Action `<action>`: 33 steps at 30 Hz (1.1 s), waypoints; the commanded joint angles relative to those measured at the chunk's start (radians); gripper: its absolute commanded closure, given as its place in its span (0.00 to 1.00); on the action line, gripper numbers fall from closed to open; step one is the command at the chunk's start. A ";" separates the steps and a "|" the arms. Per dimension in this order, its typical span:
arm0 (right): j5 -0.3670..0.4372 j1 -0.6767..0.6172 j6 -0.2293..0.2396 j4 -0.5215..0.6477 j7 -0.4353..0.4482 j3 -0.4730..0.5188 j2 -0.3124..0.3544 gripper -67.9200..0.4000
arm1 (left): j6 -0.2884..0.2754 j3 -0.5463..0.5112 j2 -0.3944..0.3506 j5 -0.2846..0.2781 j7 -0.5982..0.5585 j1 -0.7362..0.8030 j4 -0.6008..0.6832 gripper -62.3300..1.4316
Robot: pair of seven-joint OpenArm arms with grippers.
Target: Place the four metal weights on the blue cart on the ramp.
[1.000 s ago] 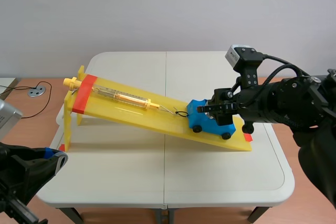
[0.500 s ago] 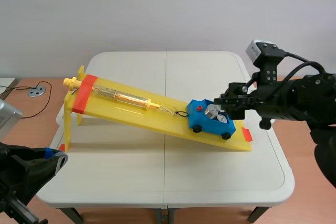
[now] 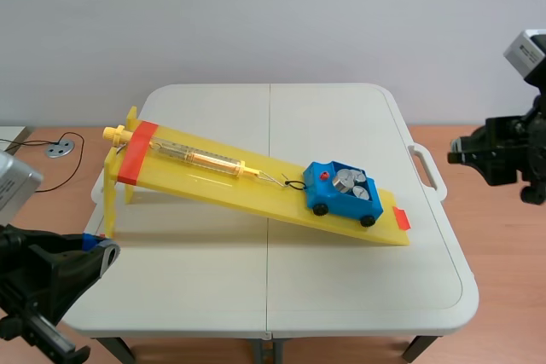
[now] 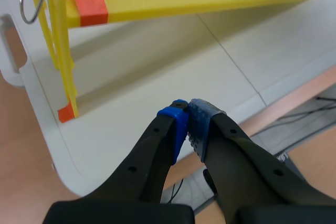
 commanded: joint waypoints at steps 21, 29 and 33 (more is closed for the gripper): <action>0.093 -0.725 0.307 0.265 0.090 0.238 0.152 0.98 | 0.129 0.297 0.232 0.425 -0.074 -0.344 0.065 0.93; 0.091 -0.873 0.311 0.265 0.097 0.255 0.141 0.98 | 0.210 0.301 0.248 0.473 -0.074 -0.473 -0.101 0.93; 0.089 -0.877 0.311 0.265 0.103 0.255 0.130 0.98 | 0.241 0.301 0.248 0.475 -0.074 -0.518 -0.164 0.93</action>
